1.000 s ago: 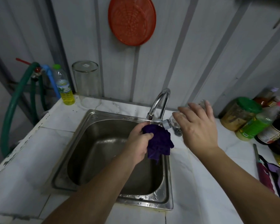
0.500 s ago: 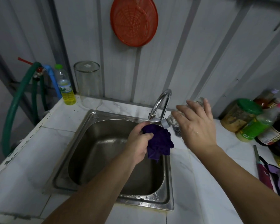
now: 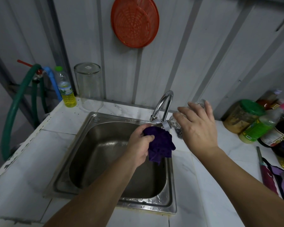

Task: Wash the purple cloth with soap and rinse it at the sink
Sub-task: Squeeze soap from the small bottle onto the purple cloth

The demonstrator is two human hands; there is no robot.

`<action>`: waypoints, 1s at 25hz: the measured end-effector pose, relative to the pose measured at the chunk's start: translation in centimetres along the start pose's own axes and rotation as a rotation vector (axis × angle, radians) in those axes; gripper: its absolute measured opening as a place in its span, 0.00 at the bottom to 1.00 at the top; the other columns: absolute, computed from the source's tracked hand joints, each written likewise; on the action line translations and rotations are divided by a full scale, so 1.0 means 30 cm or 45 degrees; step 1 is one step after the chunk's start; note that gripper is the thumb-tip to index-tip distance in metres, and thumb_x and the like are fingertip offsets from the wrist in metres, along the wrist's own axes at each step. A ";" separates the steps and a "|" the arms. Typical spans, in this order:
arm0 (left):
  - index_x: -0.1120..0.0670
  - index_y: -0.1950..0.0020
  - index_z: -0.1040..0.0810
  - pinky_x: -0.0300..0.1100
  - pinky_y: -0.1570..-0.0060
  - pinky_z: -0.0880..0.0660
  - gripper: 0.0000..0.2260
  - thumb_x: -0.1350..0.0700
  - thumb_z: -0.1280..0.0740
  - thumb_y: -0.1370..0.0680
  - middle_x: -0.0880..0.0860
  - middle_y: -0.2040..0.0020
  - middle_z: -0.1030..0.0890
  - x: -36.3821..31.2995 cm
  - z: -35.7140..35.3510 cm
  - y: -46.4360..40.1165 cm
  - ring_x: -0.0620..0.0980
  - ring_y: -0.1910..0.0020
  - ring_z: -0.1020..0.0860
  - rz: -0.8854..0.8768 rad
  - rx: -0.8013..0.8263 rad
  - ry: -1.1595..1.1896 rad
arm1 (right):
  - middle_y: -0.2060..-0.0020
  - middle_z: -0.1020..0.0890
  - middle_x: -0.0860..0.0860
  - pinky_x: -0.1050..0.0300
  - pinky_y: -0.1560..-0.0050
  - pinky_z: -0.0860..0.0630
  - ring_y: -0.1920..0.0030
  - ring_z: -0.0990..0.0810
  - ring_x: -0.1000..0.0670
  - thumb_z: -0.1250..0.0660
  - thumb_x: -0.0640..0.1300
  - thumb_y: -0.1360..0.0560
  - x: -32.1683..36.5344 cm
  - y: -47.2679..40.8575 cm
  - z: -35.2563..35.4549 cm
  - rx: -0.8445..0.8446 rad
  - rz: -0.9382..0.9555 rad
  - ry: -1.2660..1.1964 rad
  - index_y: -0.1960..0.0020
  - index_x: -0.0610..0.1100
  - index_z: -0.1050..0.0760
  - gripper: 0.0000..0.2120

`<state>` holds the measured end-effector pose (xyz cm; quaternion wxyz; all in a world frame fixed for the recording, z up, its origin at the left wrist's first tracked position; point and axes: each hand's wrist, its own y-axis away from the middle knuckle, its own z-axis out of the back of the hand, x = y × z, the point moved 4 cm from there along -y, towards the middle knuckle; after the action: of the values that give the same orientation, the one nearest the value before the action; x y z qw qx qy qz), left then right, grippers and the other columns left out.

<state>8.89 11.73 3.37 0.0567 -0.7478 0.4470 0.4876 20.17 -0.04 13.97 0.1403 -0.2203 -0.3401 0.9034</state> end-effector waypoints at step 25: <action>0.50 0.39 0.21 0.55 0.50 0.16 0.21 0.73 0.37 0.21 0.61 0.37 0.19 -0.003 0.003 0.025 0.62 0.40 0.18 0.002 0.006 0.029 | 0.45 0.15 0.46 0.33 0.27 0.43 0.37 0.22 0.37 0.30 0.33 0.29 0.019 0.016 0.013 -0.002 -0.034 -0.028 0.44 0.44 0.17 0.15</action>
<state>8.27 11.38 3.64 0.0528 -0.7528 0.4494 0.4781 19.43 -0.38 13.74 0.1484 -0.2058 -0.3453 0.9036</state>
